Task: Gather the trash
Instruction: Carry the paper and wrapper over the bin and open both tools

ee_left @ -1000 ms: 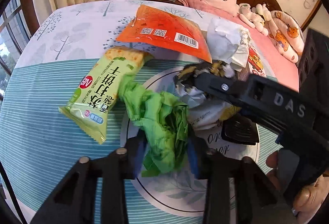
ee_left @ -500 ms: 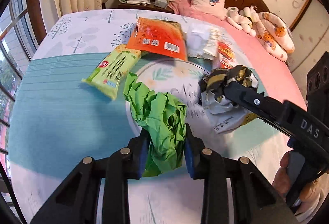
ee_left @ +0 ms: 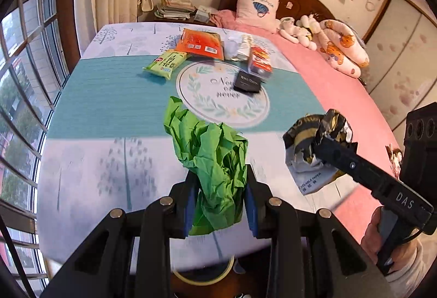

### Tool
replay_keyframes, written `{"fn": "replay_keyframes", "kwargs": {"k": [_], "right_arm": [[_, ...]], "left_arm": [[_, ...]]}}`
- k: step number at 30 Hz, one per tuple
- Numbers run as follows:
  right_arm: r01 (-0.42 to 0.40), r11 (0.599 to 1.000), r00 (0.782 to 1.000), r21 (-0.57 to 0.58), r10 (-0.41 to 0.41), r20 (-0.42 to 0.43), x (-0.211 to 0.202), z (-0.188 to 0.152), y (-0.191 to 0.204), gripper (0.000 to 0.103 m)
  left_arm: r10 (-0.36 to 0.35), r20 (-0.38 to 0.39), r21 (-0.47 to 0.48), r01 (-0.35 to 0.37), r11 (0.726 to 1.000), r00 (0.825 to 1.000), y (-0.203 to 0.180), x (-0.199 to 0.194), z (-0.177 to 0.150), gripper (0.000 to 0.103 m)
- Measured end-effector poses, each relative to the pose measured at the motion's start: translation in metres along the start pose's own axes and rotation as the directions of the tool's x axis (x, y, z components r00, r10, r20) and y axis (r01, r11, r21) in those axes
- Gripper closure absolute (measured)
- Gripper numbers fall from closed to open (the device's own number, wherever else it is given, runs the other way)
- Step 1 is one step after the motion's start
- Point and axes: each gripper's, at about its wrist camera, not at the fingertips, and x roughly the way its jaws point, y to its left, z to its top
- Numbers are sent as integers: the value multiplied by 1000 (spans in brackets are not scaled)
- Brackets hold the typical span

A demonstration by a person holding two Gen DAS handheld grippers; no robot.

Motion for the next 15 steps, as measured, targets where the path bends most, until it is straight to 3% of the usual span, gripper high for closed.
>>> {"fn": "replay_keyframes", "kwargs": {"k": [8, 15], "right_arm": [[-1, 994, 1000, -111, 3, 21, -47, -79, 29, 57], [50, 976, 998, -210, -58, -29, -46, -138, 39, 57]], "left_arm": [[-11, 27, 71, 9, 997, 1000, -14, -33, -81, 74], [-42, -35, 77, 45, 996, 998, -19, -9, -148, 74]]}}
